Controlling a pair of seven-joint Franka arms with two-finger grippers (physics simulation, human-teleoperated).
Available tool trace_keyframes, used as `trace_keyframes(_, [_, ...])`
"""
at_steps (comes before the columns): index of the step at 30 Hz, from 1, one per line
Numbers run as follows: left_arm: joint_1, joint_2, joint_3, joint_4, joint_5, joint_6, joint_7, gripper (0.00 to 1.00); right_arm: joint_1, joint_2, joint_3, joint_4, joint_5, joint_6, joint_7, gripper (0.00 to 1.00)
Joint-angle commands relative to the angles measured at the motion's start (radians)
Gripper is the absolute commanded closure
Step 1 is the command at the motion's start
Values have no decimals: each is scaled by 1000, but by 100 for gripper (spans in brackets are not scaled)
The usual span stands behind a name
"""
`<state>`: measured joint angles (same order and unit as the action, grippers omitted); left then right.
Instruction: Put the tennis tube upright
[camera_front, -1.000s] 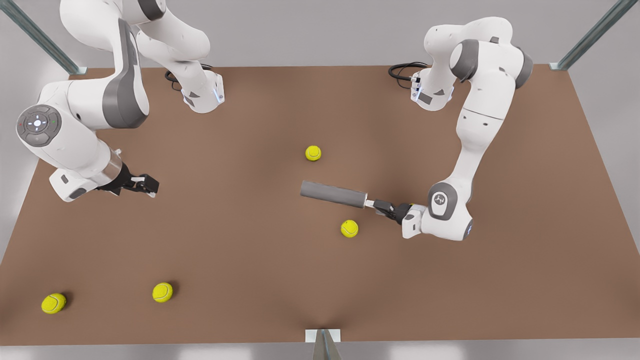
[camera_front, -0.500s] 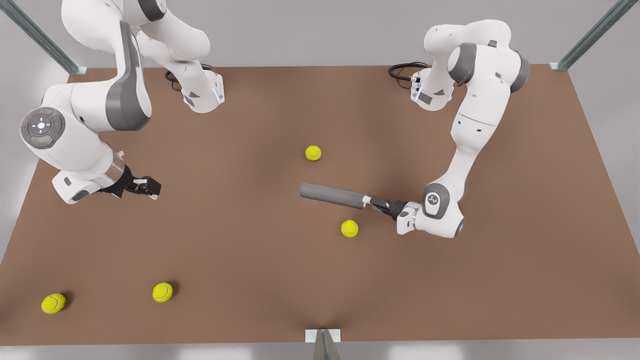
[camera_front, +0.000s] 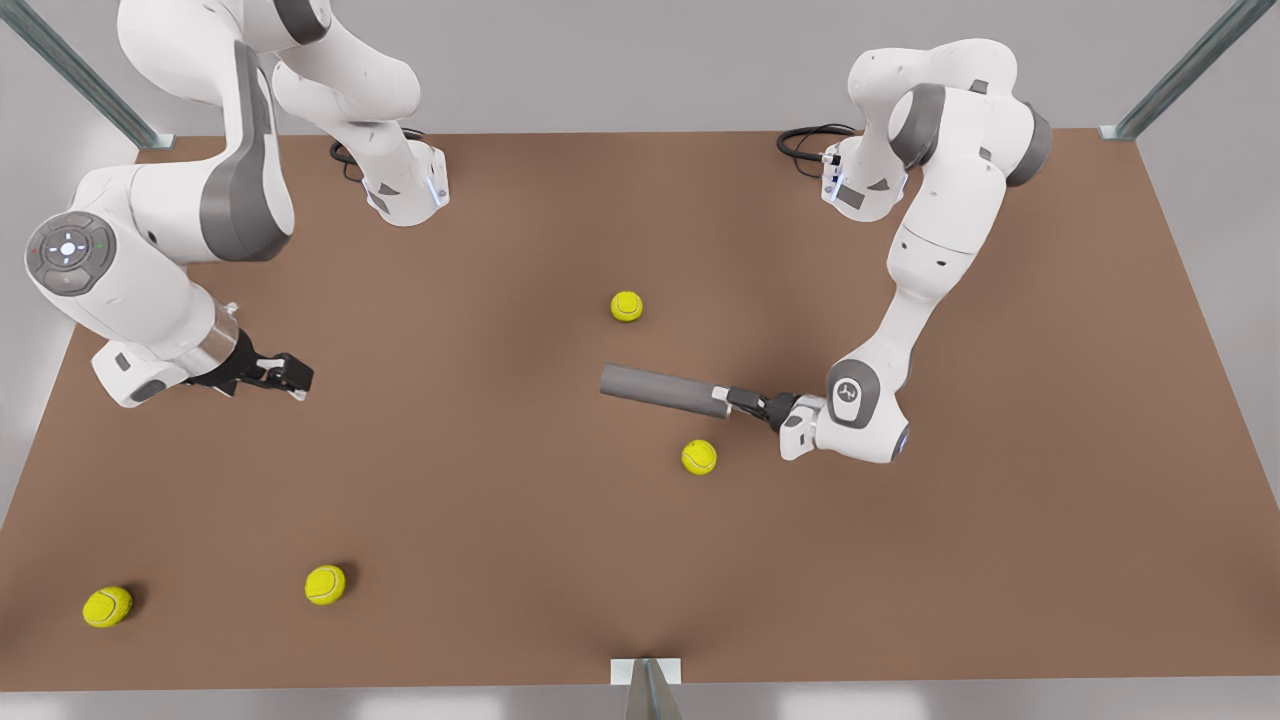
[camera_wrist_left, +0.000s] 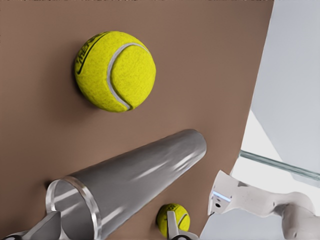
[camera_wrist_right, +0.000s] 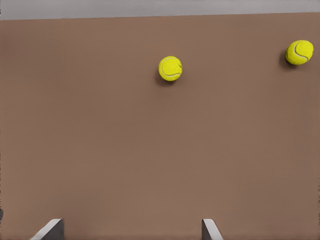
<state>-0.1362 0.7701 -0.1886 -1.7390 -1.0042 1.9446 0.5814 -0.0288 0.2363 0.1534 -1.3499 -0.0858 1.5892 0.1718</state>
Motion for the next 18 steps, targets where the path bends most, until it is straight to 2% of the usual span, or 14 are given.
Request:
trace_keyframes(1, [-3,0,0,-1,-14,0,0,0,0,0,0,0,0,0,0,0])
trace_keyframes(10, [-11,-2,0,-39,-132,8,2,0,1,0,0,0,1,0,2,0])
trace_keyframes(18, [-11,0,0,-45,-132,7,81,2,0,0,0,0,1,0,2,0])
